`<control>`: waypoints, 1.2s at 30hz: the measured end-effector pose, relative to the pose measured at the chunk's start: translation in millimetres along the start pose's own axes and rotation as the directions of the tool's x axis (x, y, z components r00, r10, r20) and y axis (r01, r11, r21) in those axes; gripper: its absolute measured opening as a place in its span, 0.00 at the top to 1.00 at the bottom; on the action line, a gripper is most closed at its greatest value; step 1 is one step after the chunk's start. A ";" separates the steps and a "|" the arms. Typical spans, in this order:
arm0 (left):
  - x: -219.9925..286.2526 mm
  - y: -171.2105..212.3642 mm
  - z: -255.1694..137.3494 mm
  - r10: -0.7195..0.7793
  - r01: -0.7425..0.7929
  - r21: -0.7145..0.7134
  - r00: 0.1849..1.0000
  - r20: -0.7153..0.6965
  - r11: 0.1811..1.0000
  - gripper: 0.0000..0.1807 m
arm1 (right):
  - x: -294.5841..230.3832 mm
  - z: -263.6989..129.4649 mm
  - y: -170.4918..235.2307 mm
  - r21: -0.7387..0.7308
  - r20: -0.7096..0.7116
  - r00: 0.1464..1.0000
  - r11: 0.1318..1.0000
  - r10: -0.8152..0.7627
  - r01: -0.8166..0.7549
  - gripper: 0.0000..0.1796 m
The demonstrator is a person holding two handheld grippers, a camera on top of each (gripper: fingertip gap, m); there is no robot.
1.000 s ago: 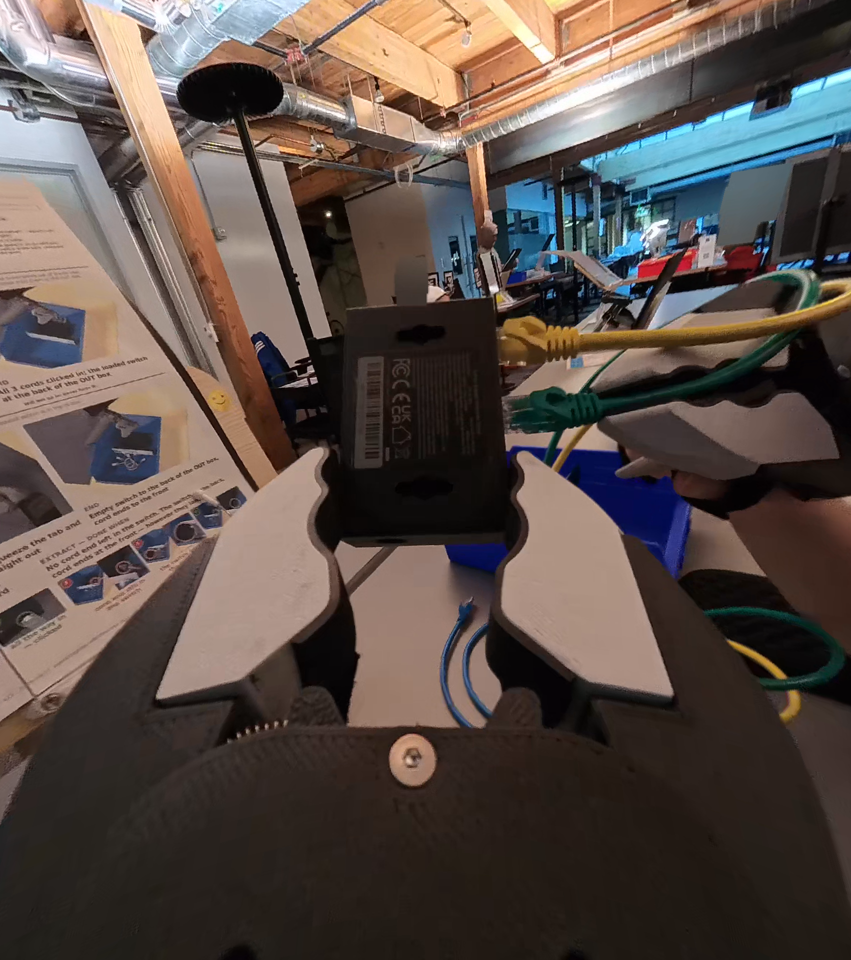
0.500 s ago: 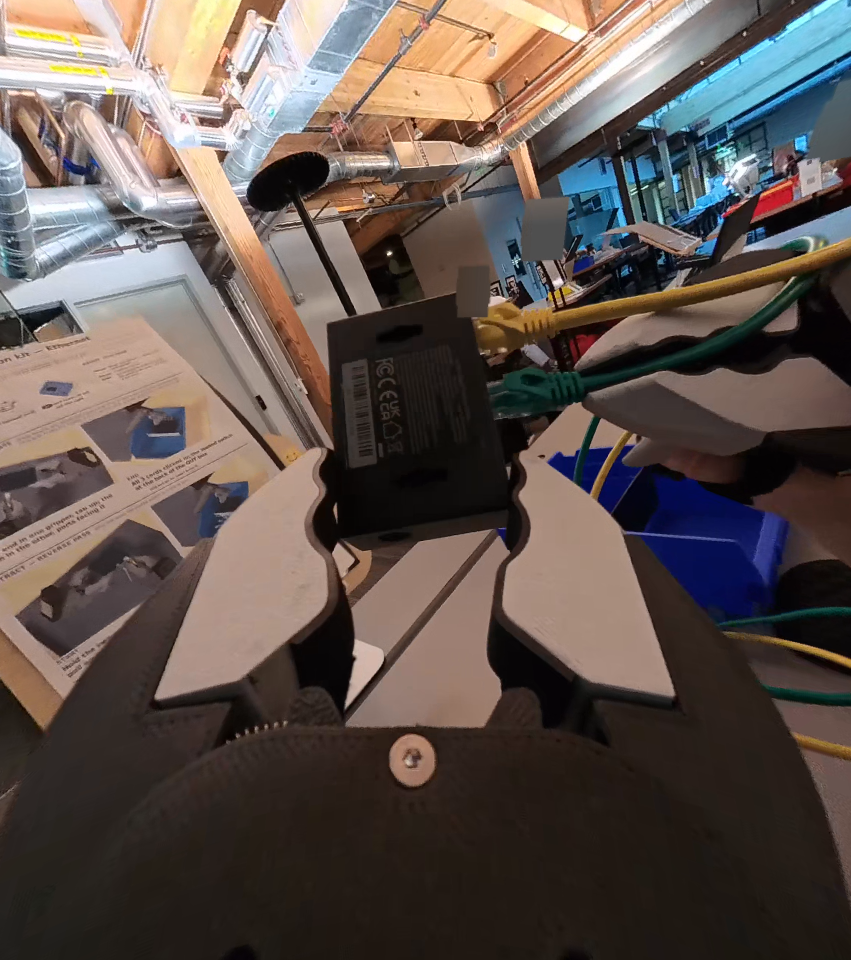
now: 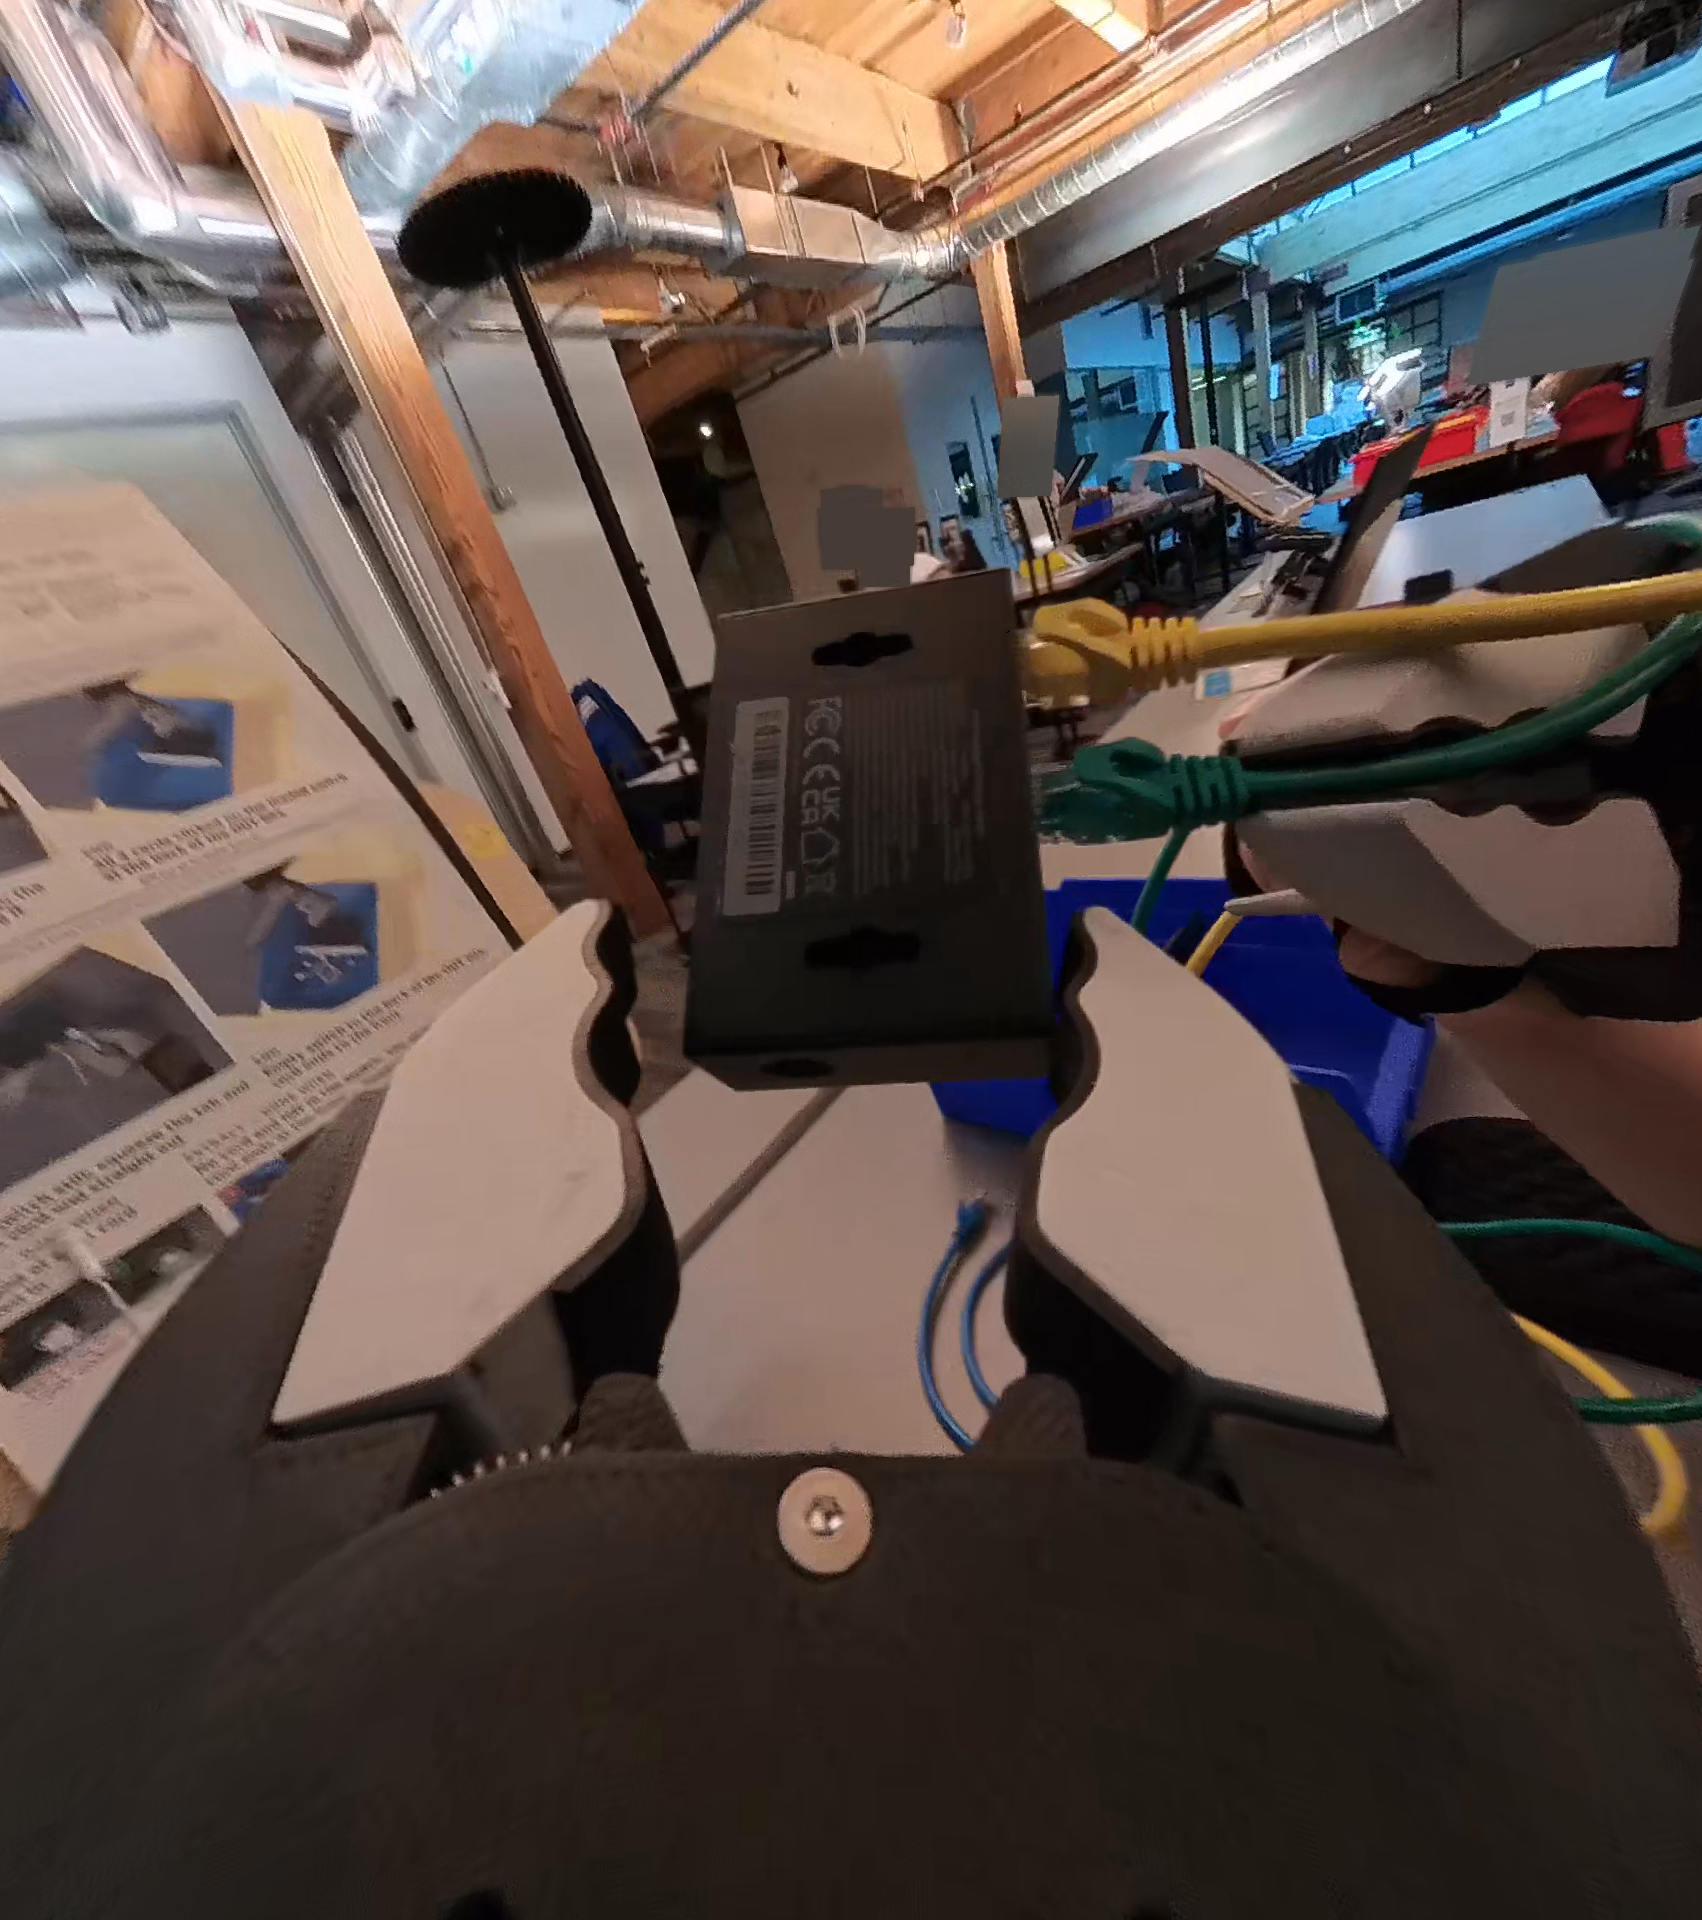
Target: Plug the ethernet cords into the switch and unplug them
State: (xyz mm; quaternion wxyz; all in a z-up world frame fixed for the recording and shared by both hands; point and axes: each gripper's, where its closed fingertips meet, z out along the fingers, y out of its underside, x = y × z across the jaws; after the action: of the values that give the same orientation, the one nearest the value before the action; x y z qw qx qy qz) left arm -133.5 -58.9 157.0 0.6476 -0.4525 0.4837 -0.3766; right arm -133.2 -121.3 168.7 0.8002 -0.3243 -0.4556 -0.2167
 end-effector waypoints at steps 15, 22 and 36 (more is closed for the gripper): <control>4.9 -3.9 2.8 0.022 -0.021 0.079 1.000 -0.009 0.997 0.63 | -7.3 3.4 3.6 0.012 0.052 0.996 0.997 0.073 -0.074 0.96; 3.5 -6.7 3.0 0.081 -0.089 0.100 0.993 0.082 0.991 0.63 | -5.3 3.8 5.3 0.004 0.066 0.985 0.987 0.161 -0.161 0.97; -21.8 13.1 8.6 0.084 -0.074 -0.061 0.980 0.183 0.995 0.63 | -9.8 17.1 31.3 -0.065 0.064 0.925 0.927 0.374 -0.370 0.96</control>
State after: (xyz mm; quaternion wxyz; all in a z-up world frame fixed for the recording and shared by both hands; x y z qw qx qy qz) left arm -129.9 -32.8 151.8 0.6919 -0.4831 0.4490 -0.2938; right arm -127.9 -86.7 156.5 0.8004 -0.4333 -0.4099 -0.0603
